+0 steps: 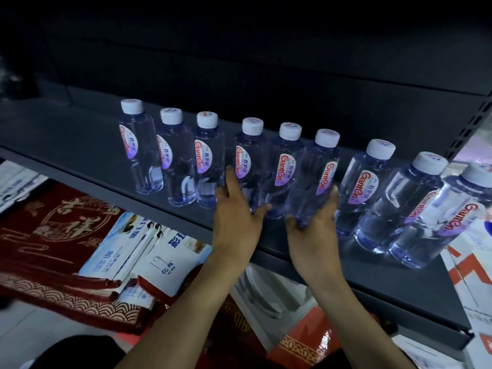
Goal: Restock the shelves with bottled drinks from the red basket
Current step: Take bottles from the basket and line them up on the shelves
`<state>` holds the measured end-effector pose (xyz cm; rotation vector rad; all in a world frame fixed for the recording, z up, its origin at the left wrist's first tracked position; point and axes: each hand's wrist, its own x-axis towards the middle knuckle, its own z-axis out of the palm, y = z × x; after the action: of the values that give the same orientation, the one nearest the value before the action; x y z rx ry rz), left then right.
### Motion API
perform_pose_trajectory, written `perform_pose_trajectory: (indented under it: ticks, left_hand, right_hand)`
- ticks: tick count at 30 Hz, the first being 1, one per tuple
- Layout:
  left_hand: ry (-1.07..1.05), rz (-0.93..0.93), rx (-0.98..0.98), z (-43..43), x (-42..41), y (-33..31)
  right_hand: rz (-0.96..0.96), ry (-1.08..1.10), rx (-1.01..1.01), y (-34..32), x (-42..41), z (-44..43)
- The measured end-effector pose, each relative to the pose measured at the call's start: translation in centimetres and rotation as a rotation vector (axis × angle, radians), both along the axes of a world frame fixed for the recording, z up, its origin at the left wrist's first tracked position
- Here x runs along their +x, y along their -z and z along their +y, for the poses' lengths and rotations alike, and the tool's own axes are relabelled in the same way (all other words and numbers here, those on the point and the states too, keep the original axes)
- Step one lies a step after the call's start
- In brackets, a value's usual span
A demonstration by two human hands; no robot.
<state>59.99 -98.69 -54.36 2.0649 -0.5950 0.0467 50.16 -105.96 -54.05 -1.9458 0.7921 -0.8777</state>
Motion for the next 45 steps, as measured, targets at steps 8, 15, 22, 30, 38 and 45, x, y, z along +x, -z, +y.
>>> perform_pose_trajectory:
  ticks: [8,15,22,30,38,45]
  left_hand:
    - [-0.267,-0.398,-0.209,10.7,6.6,-2.7]
    - [0.122,0.082,-0.228,15.9,14.9,0.1]
    - [0.199,-0.044,-0.228,14.0,16.2,1.3]
    - [0.058,-0.135,-0.084,12.0,16.5,1.8]
    - [-0.034,-0.121,-0.068,10.1,17.3,2.1]
    - [-0.060,-0.054,0.044,9.4,15.7,0.7]
  right_hand:
    - [0.127,-0.268,-0.176,-1.4,3.4,8.4]
    - [0.187,-0.320,-0.044,0.9,11.1,9.6]
    - [0.215,-0.100,-0.153,1.7,13.8,10.3]
    - [0.178,0.006,-0.172,2.0,15.9,10.1]
    - [0.139,-0.003,-0.108,1.9,16.6,9.7]
    - [0.159,-0.177,-0.046,0.5,13.8,11.1]
